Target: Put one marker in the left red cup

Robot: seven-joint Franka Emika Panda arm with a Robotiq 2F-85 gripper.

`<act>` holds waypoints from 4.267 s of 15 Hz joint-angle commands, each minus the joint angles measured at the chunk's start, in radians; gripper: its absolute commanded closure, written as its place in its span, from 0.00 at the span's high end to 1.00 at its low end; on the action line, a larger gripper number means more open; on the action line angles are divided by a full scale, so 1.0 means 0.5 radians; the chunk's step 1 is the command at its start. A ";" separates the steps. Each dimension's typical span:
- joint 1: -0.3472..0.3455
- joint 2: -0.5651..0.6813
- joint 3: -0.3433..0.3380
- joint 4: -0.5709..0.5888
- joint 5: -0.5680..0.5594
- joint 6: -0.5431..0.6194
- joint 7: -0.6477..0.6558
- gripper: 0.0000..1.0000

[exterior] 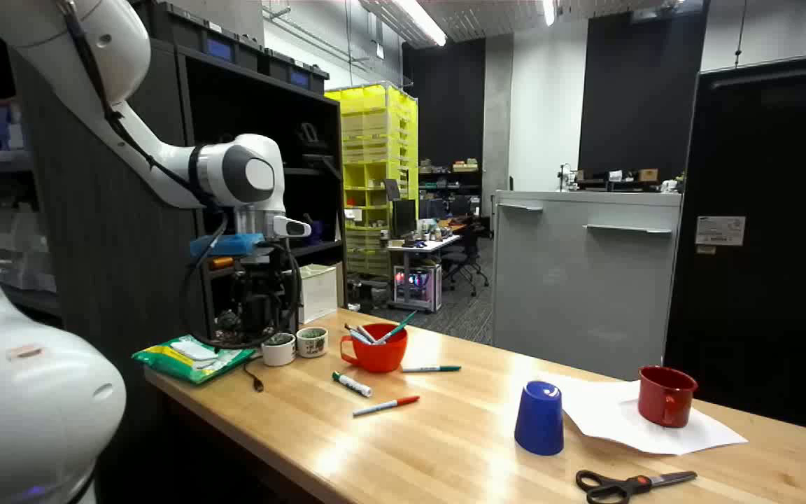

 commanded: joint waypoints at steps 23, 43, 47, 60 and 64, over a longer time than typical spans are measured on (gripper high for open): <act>-0.242 -0.143 -0.194 -0.199 -0.008 0.218 0.577 1.00; -0.631 -0.084 -0.257 -0.513 -0.185 1.075 0.981 1.00; -0.671 -0.001 -0.264 -0.532 -0.220 1.259 1.016 1.00; -0.643 0.336 -0.338 -0.444 -0.192 1.451 0.973 1.00; -0.650 0.428 -0.358 -0.365 -0.270 1.434 1.010 1.00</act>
